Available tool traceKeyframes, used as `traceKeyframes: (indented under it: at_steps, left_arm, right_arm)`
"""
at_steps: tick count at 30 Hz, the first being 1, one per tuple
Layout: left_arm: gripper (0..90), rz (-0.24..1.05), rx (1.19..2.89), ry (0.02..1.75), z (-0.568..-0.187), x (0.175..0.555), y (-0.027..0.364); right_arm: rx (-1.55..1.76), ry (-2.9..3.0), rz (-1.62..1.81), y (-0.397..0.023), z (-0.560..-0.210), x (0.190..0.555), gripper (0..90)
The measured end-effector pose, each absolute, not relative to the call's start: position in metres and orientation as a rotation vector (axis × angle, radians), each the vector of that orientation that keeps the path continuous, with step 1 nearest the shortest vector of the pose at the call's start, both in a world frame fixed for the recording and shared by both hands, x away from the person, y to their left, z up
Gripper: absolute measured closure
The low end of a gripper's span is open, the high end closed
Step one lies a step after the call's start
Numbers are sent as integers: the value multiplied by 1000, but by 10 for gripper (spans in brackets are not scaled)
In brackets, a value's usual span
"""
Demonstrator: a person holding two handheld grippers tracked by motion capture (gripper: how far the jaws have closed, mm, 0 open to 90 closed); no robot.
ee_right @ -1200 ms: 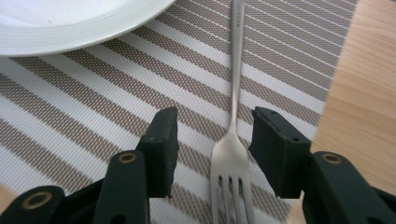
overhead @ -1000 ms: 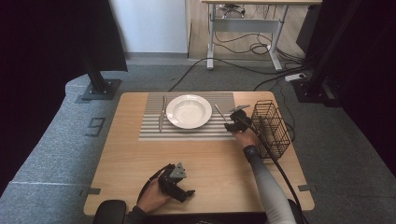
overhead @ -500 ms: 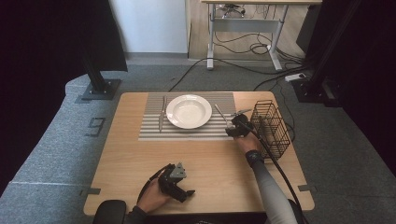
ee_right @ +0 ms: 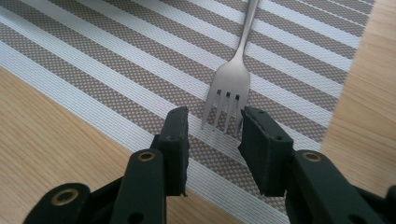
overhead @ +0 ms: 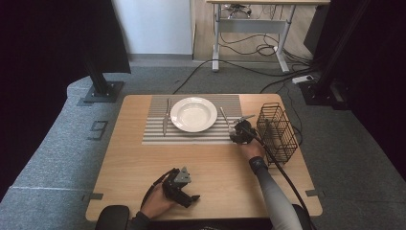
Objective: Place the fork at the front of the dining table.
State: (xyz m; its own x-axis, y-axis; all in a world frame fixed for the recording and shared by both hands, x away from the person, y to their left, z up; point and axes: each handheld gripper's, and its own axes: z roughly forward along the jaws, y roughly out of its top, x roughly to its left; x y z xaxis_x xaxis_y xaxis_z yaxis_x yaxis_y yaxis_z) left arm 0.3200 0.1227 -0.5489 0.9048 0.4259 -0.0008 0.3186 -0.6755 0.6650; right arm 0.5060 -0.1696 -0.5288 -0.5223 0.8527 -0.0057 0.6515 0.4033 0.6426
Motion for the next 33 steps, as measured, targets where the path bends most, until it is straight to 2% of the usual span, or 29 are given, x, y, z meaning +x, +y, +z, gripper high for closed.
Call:
traceKeyframes:
  at_steps: [21, 22, 24, 27, 30, 33]
  left_arm:
    - [53, 202, 2366, 530, -549, 320, 122]
    - [53, 202, 2366, 530, -549, 320, 122]
    - [53, 202, 2366, 529, -549, 320, 123]
    - [54, 201, 2365, 530, -549, 320, 122]
    - [54, 202, 2365, 529, -549, 320, 123]
    - [54, 202, 2366, 529, -549, 320, 122]
  right_arm:
    - [1265, 2360, 964, -138, -531, 518, 640]
    - [1267, 2363, 973, -138, -531, 519, 625]
    - [1265, 2352, 976, -138, -531, 519, 542]
    - [1250, 2344, 968, -141, -525, 515, 499]
    - [1239, 2324, 983, -145, -518, 510, 514]
    - [1240, 2320, 986, -151, -512, 506, 586]
